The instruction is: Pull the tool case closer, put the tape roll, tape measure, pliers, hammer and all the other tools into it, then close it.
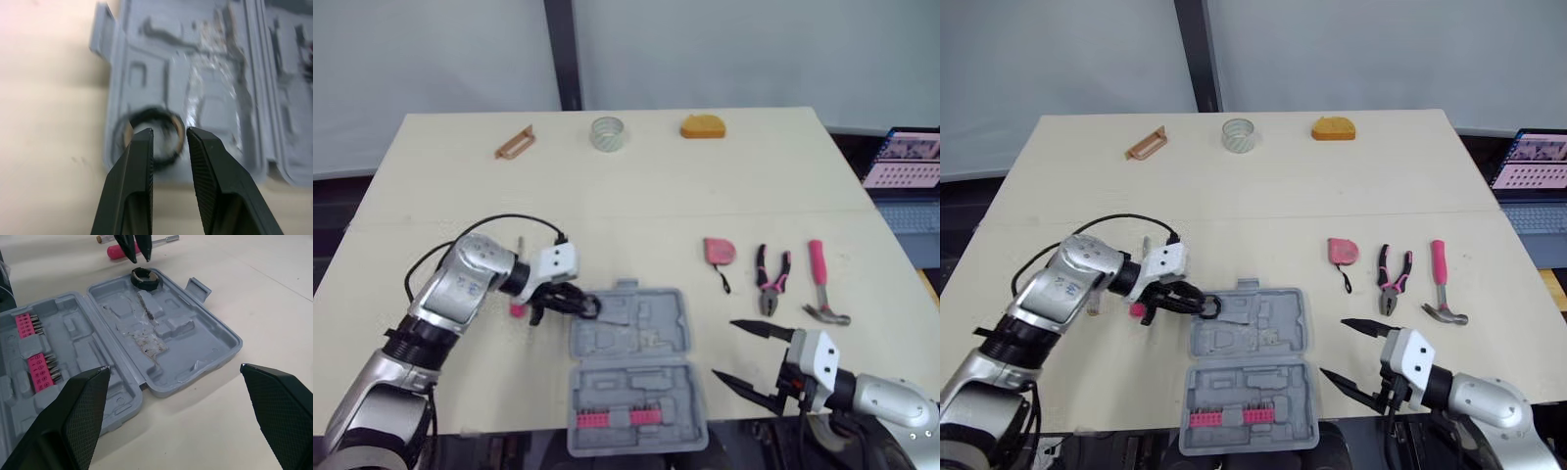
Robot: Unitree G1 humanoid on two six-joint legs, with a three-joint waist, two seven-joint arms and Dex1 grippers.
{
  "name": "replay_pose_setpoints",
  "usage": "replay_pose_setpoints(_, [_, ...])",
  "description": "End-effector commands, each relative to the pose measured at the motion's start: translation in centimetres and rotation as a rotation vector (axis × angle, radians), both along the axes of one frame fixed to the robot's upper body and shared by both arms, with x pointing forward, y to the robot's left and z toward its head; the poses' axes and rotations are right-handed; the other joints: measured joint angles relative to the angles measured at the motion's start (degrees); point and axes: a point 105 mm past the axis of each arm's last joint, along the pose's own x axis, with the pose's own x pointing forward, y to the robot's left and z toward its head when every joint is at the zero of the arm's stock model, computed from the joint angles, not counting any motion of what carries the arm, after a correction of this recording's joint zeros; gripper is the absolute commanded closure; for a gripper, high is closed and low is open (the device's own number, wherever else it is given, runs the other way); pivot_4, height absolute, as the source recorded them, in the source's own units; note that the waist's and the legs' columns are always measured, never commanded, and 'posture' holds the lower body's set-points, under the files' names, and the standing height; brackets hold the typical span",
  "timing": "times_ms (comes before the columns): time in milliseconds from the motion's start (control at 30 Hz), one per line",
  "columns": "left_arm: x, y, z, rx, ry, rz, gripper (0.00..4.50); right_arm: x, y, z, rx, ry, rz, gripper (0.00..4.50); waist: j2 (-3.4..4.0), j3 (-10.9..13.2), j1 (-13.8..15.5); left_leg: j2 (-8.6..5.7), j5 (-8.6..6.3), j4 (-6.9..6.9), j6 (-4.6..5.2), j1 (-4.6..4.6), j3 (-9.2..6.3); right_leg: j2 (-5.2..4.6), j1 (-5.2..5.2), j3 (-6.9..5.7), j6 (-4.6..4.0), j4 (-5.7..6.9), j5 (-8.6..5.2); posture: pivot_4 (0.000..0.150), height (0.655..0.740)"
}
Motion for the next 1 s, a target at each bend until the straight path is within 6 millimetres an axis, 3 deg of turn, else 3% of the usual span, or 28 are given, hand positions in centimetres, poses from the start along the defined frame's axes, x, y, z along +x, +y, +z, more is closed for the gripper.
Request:
replay_pose_setpoints(33, [0.3,-0.4,0.1,-0.049,-0.06,0.018,3.3,0.0,-0.1,0.9,0.001,-0.042,0.001,0.0,0.0,0.0,-0.1,0.0,0.0,0.0,0.0,-0.01,0.0,0.0,-0.01,0.0,0.0,0.0,0.0,0.15,0.7349])
replay_pose_setpoints(400, [-0.2,0.2,-1.9,-0.037,-0.08,0.038,3.3,-0.1,-0.3,1.1,-0.004,-0.041,-0.007,0.0,0.0,0.0,0.0,0.0,0.0,0.0,0.0,0.01,0.01,0.0,0.0,0.0,0.0,0.0,0.0,0.15,0.7349])
replay_pose_setpoints(733, [0.9,-0.3,-1.0,-0.139,-0.102,0.087,3.3,-0.3,-0.2,1.1,-0.003,-0.035,-0.01,0.0,0.0,0.0,0.0,0.0,0.0,0.0,0.0,0.02,0.01,0.0,0.0,0.0,0.0,0.0,0.0,0.15,0.7349])
replay_pose_setpoints(1000, [0.9,0.4,-2.3,-0.099,-0.108,0.101,3.3,-0.2,-0.5,0.9,-0.004,-0.032,-0.016,0.0,0.0,0.0,0.0,0.0,0.0,0.0,0.0,0.02,0.02,0.0,0.0,0.0,0.0,0.0,0.0,0.15,0.7349])
